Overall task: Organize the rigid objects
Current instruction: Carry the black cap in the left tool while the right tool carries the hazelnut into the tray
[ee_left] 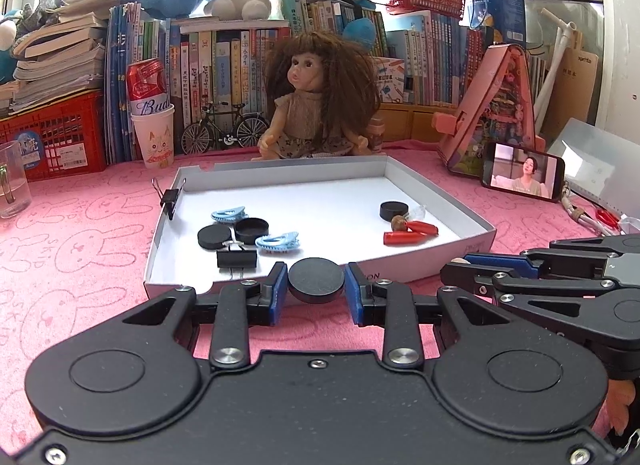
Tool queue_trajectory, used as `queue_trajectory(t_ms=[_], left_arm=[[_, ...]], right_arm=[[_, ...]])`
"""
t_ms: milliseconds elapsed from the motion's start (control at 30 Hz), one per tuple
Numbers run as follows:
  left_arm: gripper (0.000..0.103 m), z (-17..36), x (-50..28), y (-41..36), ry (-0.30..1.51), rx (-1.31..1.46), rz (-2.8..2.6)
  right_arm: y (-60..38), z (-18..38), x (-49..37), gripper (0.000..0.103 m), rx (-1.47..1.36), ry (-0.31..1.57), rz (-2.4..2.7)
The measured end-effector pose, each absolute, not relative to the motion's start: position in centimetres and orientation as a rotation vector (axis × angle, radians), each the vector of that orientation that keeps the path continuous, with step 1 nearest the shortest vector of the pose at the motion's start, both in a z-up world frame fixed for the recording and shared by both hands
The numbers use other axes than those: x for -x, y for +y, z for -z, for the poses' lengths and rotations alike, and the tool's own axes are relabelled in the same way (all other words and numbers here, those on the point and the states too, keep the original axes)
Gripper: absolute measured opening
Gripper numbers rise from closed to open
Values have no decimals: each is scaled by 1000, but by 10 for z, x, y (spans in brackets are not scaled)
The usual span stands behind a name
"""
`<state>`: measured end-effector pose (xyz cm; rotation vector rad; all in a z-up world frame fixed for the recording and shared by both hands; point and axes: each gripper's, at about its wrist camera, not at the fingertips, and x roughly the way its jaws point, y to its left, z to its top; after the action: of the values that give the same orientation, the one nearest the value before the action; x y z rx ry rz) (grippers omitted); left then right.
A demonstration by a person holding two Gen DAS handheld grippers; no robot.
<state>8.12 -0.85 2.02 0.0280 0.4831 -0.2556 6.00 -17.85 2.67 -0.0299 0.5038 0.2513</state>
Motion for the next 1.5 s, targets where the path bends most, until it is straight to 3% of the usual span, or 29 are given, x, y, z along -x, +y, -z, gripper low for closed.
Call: queue_trajectory(t_ms=[967, 1500], left_arm=[[29, -36, -202, 25, 491, 67, 97], [29, -14, -258, 13, 559, 40, 19]], right_arm=[[-208, -45, -159, 22, -83, 507, -124], [-206, -22, -221, 22, -160, 562, -53]])
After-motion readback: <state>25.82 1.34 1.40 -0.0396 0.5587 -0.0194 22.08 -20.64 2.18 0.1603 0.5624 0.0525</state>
